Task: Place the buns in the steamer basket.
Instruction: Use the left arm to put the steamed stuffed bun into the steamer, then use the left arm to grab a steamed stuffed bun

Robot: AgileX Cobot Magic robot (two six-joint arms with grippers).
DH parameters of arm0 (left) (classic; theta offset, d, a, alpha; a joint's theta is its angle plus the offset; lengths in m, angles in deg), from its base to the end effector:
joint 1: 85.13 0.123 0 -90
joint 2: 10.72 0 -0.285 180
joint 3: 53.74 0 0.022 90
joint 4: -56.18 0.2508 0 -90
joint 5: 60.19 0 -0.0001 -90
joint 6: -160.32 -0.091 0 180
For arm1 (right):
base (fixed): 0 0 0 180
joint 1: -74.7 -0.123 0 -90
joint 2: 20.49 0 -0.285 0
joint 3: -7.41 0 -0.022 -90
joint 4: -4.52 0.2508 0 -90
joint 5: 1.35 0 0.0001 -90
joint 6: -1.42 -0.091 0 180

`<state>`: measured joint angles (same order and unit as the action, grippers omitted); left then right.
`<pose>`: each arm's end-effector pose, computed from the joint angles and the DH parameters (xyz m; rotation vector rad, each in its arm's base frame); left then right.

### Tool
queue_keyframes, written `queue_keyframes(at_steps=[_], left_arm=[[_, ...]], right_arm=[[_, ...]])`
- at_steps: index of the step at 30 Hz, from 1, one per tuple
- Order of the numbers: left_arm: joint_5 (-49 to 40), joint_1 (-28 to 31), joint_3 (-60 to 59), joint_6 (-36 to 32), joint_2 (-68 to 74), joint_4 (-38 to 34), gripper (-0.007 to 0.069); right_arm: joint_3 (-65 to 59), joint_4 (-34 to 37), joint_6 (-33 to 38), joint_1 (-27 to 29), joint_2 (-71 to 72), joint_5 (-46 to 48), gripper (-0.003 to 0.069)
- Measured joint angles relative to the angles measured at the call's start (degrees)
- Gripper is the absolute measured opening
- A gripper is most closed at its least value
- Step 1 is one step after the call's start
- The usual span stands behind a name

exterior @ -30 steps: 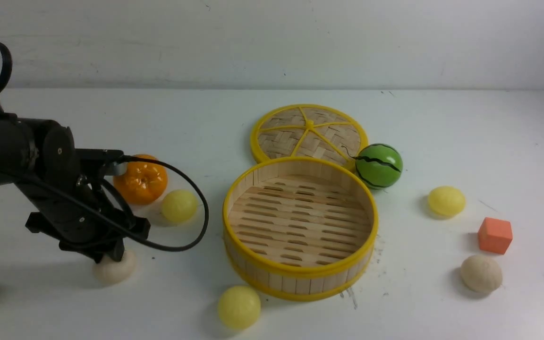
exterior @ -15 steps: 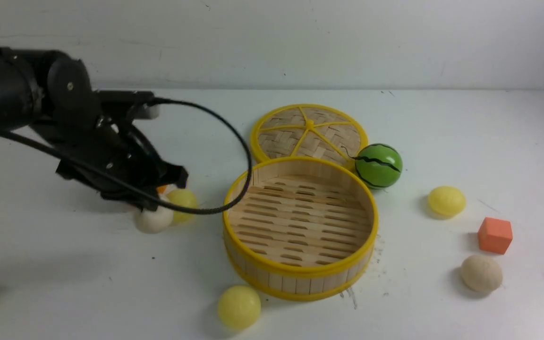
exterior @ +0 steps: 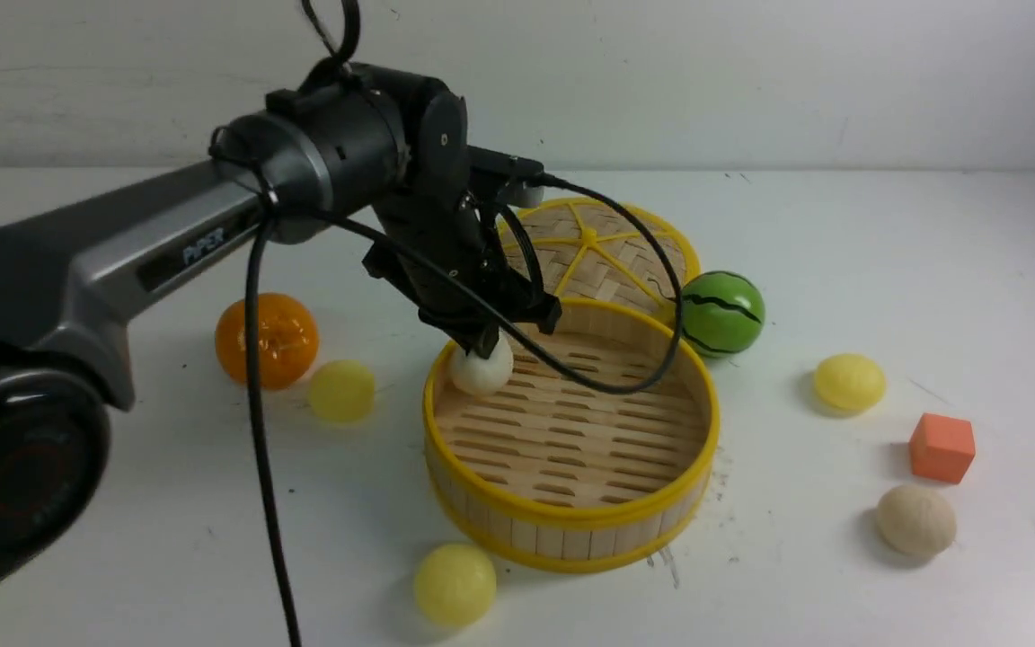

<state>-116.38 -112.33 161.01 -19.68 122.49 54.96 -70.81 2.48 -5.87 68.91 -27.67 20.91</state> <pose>0.4309 -0.2233 0.2333 0.6271 2.6377 -0.1702 0.0520 0.0040 0.1730 0.0029 1.8806 0.1215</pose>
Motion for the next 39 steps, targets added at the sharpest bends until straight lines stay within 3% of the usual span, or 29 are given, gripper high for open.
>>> queue_keyframes(at_steps=[3, 7, 8, 9, 10, 13, 16, 21, 26, 27, 30, 37, 39], left_arm=[[-2.63, 0.0, 4.16, 0.0, 4.17, 1.22, 0.0004], [-3.71, 0.11, 6.97, 0.0, 6.22, 1.65, 0.0125], [-3.71, 0.11, 6.96, 0.0, 6.22, 1.65, 0.0125], [-4.22, 0.11, 6.99, 0.37, 5.89, 0.81, 0.0214], [-4.2, 0.11, 6.99, 0.37, 5.89, 0.81, 0.0214], [-6.17, 0.11, 6.92, 2.34, 3.51, -0.27, 0.0362], [-10.34, 0.11, 6.87, 3.53, -2.28, 1.22, 0.0407], [-13.34, 0.11, 6.92, 5.67, -8.86, 7.7, 0.0334], [-14.48, 1.41, 2.36, 6.92, -9.99, 10.07, 0.0104], [-14.48, 1.41, 1.97, 6.92, -9.96, 9.98, 0.0104], [-14.28, 4.33, -4.94, 6.97, -9.87, 8.75, -0.0004], [-8.59, 10.06, -9.93, 5.57, -8.98, 7.09, -0.0013], [-5.91, 10.66, -10.02, 3.77, -7.89, 4.45, 0.0015]], right_arm=[[0.0, 0.0, 0.0, 0.0, 0.0, 0.0, 0.0239], [0.0, 0.0, 0.0, 0.0, 0.0, 0.0, 0.0239], [0.0, 0.0, 0.0, 0.0, 0.0, 0.0, 0.0239], [0.0, 0.0, 0.0, 0.0, 0.0, 0.0, 0.0239], [0.0, 0.0, 0.0, 0.0, 0.0, 0.0, 0.0239], [0.0, 0.0, 0.0, 0.0, 0.0, 0.0, 0.0239], [0.0, 0.0, 0.0, 0.0, 0.0, 0.0, 0.0239], [0.0, 0.0, 0.0, 0.0, 0.0, 0.0, 0.0239], [0.0, 0.0, 0.0, 0.0, 0.0, 0.0, 0.0239], [0.0, 0.0, 0.0, 0.0, 0.0, 0.0, 0.0239], [0.0, 0.0, 0.0, 0.0, 0.0, 0.0, 0.0239], [0.0, 0.0, 0.0, 0.0, 0.0, 0.0, 0.0239], [0.0, 0.0, 0.0, 0.0, 0.0, 0.0, 0.0239]])
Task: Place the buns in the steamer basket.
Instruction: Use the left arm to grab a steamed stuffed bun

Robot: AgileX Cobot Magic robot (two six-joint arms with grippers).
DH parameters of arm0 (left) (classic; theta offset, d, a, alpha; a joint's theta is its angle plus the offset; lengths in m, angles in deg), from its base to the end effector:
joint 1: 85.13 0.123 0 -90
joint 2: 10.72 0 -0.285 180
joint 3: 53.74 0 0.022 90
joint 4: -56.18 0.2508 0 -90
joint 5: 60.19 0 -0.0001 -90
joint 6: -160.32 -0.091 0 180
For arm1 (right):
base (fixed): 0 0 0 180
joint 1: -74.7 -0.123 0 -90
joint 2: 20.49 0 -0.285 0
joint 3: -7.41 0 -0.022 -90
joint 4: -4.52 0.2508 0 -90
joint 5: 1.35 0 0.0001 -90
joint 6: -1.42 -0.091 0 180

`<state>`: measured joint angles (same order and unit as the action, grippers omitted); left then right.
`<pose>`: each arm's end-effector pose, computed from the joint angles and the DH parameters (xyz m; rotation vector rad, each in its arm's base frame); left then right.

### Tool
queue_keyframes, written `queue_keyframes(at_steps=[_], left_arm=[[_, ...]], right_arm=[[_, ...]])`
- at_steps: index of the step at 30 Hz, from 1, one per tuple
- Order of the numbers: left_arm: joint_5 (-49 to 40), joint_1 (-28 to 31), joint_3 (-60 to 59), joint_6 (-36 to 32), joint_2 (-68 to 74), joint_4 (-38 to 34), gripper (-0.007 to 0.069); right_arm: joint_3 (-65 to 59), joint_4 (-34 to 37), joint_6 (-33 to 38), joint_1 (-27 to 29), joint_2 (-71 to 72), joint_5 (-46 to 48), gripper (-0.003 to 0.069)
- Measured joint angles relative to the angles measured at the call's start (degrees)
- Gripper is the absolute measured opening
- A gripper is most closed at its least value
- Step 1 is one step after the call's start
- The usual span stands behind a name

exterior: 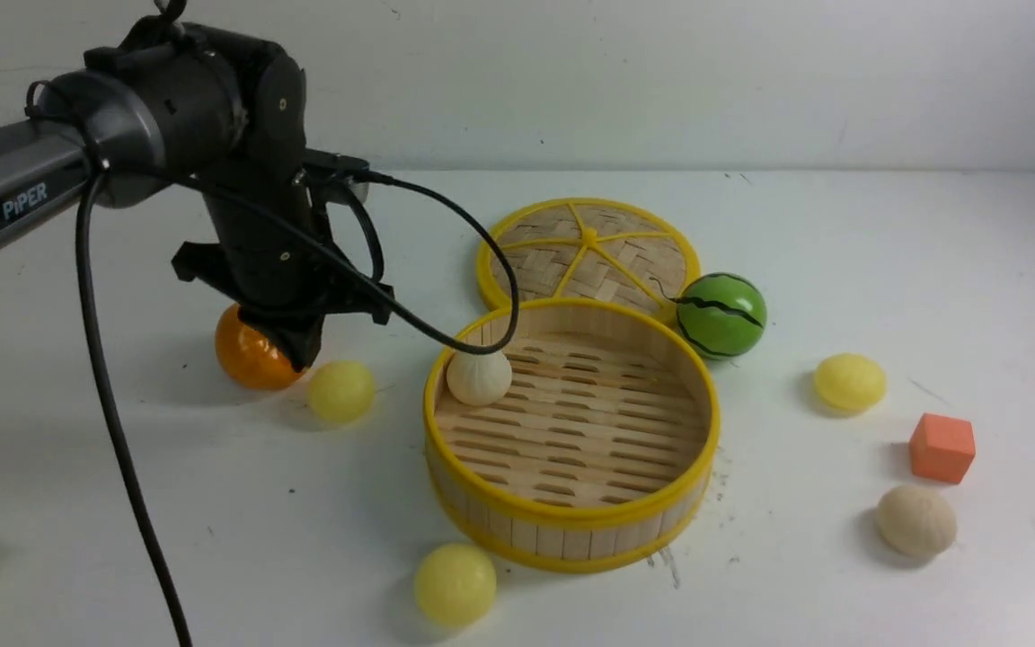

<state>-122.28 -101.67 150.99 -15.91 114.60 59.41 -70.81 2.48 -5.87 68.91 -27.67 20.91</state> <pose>0.4253 -0.1216 0.2443 0.3417 2.8140 -0.0010 0.0520 0.0040 0.1730 0.0029 1.8806 0.1215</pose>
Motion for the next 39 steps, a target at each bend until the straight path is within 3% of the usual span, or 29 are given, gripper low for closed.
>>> queue_keyframes(at_steps=[8, 12, 19, 39], left_arm=[[3.57, 1.0, -0.06, -0.9, 4.15, -2.36, 0.0194], [6.49, 1.07, -0.15, -0.9, 5.1, -2.36, 0.0241], [10.19, 1.07, -0.15, -0.9, 5.15, -2.23, 0.0246], [9.99, 1.07, -0.18, -0.9, 5.15, -1.12, 0.0246]], right_arm=[[0.0, 0.0, 0.0, 0.0, 0.0, 0.0, 0.0239], [0.0, 0.0, 0.0, 0.0, 0.0, 0.0, 0.0239], [0.0, 0.0, 0.0, 0.0, 0.0, 0.0, 0.0239], [0.0, 0.0, 0.0, 0.0, 0.0, 0.0, 0.0239]])
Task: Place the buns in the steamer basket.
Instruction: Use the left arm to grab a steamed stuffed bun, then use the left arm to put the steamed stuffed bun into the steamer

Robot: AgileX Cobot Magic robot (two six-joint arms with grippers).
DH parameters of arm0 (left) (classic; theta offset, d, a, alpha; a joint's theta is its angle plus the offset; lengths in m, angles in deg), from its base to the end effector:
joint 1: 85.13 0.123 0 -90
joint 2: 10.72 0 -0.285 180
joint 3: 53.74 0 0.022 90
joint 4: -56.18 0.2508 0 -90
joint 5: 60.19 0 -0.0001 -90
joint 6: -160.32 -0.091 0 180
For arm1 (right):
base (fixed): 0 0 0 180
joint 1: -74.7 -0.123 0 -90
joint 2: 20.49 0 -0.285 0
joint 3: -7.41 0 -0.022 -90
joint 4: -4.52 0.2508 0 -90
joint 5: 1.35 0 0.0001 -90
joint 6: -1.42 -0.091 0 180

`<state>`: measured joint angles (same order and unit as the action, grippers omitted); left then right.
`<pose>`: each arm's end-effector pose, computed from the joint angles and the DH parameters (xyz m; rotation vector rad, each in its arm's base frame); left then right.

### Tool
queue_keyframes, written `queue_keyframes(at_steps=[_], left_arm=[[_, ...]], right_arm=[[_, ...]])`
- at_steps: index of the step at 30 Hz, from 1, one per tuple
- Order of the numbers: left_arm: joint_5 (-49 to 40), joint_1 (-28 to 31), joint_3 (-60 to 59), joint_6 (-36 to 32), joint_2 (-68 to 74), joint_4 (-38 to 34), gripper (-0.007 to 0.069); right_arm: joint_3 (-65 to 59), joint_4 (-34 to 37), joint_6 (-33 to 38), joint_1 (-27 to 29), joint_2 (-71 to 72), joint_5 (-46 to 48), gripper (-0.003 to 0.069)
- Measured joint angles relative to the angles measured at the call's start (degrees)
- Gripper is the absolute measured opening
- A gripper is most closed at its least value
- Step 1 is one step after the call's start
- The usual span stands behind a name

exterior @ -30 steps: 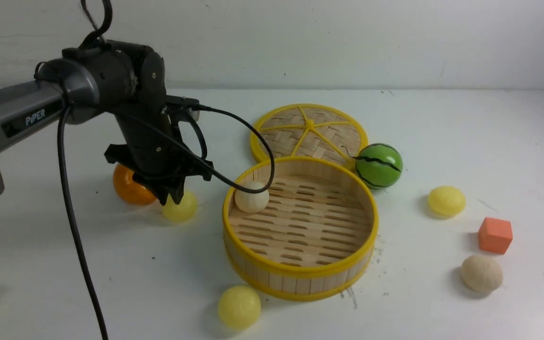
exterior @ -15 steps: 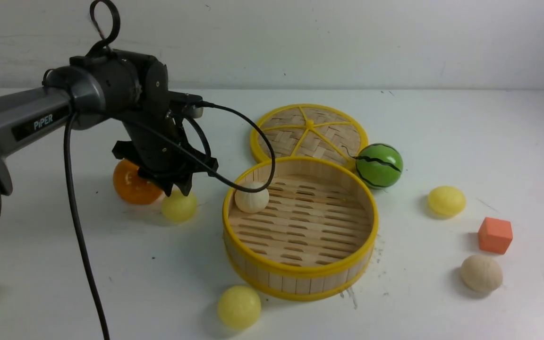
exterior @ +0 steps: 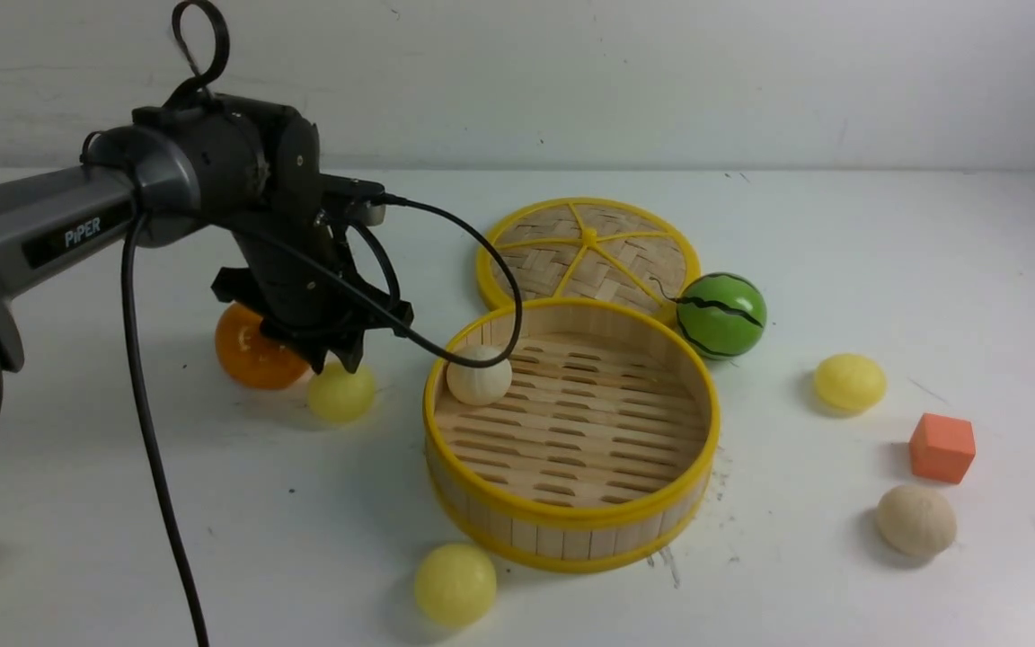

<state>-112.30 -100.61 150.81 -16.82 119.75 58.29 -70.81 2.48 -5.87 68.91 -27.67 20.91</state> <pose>0.4500 -0.1219 0.2078 0.3263 2.7382 -0.0398 0.0520 0.0040 0.1730 0.0029 1.8806 0.1215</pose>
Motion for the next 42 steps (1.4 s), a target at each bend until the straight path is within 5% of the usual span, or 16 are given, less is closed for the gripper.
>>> queue_keyframes(at_steps=[16, 23, 27, 35, 42], left_arm=[[0.6, 0.0, 0.06, 0.0, 2.69, -0.07, 0.0231], [-1.36, 0.0, 0.12, 0.0, 1.94, -2.43, -0.0004], [-4.91, -0.75, 0.58, 0.0, -2.05, -3.21, -0.0013], [-11.97, -10.47, 2.41, -3.84, -12.81, -6.59, -0.0013], [-9.77, -18.09, 2.44, -4.45, -7.34, -6.6, -0.0013]], right_arm=[[0.0, 0.0, 0.0, 0.0, 0.0, 0.0, 0.0239], [0.0, 0.0, 0.0, 0.0, 0.0, 0.0, 0.0239], [0.0, 0.0, 0.0, 0.0, 0.0, 0.0, 0.0239], [0.0, 0.0, 0.0, 0.0, 0.0, 0.0, 0.0239], [0.0, 0.0, 0.0, 0.0, 0.0, 0.0, 0.0239]])
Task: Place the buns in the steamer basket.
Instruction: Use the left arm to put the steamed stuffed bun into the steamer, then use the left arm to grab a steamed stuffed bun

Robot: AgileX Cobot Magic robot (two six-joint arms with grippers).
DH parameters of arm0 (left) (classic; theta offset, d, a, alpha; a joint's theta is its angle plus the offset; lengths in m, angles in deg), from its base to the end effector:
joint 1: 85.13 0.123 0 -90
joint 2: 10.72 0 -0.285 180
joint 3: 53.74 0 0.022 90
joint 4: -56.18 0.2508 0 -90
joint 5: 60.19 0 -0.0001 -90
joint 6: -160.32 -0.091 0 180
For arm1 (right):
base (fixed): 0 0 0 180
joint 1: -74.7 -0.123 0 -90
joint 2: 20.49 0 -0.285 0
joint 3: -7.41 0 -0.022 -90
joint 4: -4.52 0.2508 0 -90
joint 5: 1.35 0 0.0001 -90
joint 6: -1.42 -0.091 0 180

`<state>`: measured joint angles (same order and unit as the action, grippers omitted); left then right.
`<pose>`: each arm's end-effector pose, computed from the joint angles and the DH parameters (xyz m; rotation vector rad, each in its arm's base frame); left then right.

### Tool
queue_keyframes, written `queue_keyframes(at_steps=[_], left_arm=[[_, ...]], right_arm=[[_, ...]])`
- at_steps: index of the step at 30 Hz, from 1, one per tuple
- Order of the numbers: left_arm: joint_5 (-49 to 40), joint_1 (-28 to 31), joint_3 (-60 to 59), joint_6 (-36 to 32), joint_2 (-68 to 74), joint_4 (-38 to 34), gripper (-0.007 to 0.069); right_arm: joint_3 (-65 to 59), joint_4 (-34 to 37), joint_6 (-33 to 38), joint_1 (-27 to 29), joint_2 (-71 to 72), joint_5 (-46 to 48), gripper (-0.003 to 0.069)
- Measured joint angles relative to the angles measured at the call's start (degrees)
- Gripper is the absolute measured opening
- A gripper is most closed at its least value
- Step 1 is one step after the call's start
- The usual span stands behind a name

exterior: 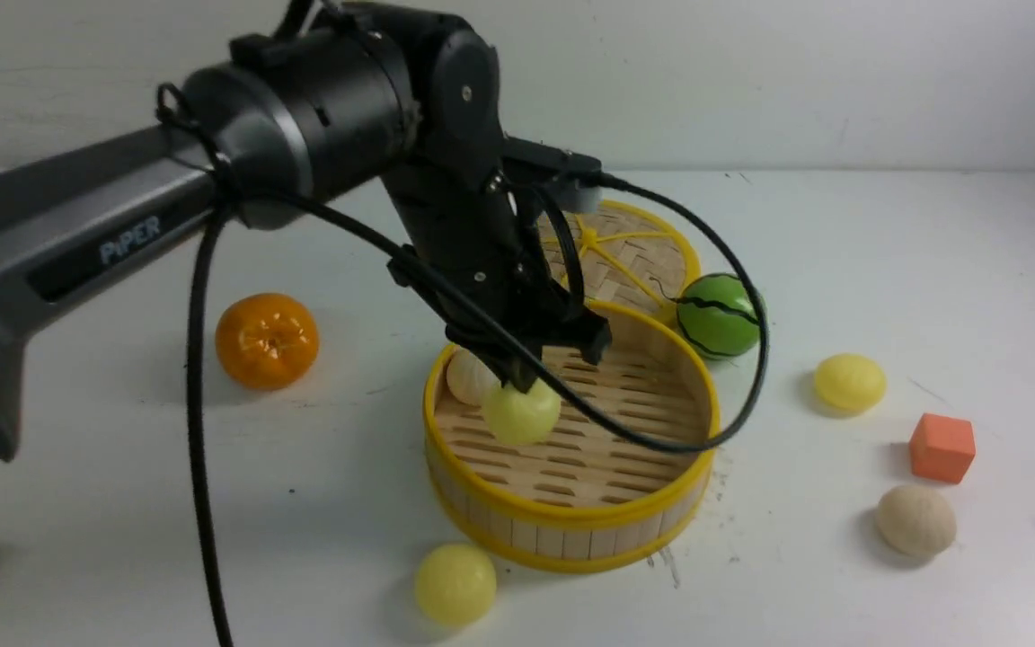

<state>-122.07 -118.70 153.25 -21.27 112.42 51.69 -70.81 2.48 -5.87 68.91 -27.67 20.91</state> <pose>0.3644 -0.2494 0.2725 0.8093 2.6628 -0.2509 0.0520 0.0040 0.1730 0.0029 1.8806 0.1215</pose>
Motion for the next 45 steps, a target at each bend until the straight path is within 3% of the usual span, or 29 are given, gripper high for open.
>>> queue_keyframes(at_steps=[6, 10, 17, 20, 23, 27, 28, 30, 32, 35, 39, 45], left_arm=[[1.78, -0.16, 0.0, -0.08, 5.04, 1.9, -0.0011], [2.47, -0.16, 0.0, -1.23, 6.78, 3.29, 0.0049], [0.87, -0.1, 2.03, 1.05, 3.46, 3.38, 0.0372], [-2.49, -0.33, 2.63, 1.95, -1.92, 3.21, 0.0428], [-6.91, -0.47, 0.96, 4.68, -9.19, 1.9, 0.0372], [-8.21, -0.53, -10.28, 6.91, -16.12, 0.37, 0.0124], [-8.2, -0.53, -11.03, 6.91, -16.36, 0.26, 0.0111], [-7.93, -0.53, -20.57, 5.59, -18.83, -2.18, -0.0009], [-6.12, -0.53, -25.1, 4.64, -19.85, -4.05, -0.0013], [4.22, -0.53, -34.46, -0.27, -21.0, -9.07, -0.0013], [10.24, -0.53, -36.67, -3.66, -19.53, -9.75, -0.0003], [15.74, -0.53, -36.81, -4.59, -16.2, -9.18, 0.0119]], right_arm=[[0.0, 0.0, 0.0, 0.0, 0.0, 0.0, 0.0239], [0.0, 0.0, 0.0, 0.0, 0.0, 0.0, 0.0239], [0.0, 0.0, 0.0, 0.0, 0.0, 0.0, 0.0239], [0.0, 0.0, 0.0, 0.0, 0.0, 0.0, 0.0239], [0.0, 0.0, 0.0, 0.0, 0.0, 0.0, 0.0239], [0.0, 0.0, 0.0, 0.0, 0.0, 0.0, 0.0239], [0.0, 0.0, 0.0, 0.0, 0.0, 0.0, 0.0239], [0.0, 0.0, 0.0, 0.0, 0.0, 0.0, 0.0239], [0.0, 0.0, 0.0, 0.0, 0.0, 0.0, 0.0239], [0.0, 0.0, 0.0, 0.0, 0.0, 0.0, 0.0239], [0.0, 0.0, 0.0, 0.0, 0.0, 0.0, 0.0239], [0.0, 0.0, 0.0, 0.0, 0.0, 0.0, 0.0239]])
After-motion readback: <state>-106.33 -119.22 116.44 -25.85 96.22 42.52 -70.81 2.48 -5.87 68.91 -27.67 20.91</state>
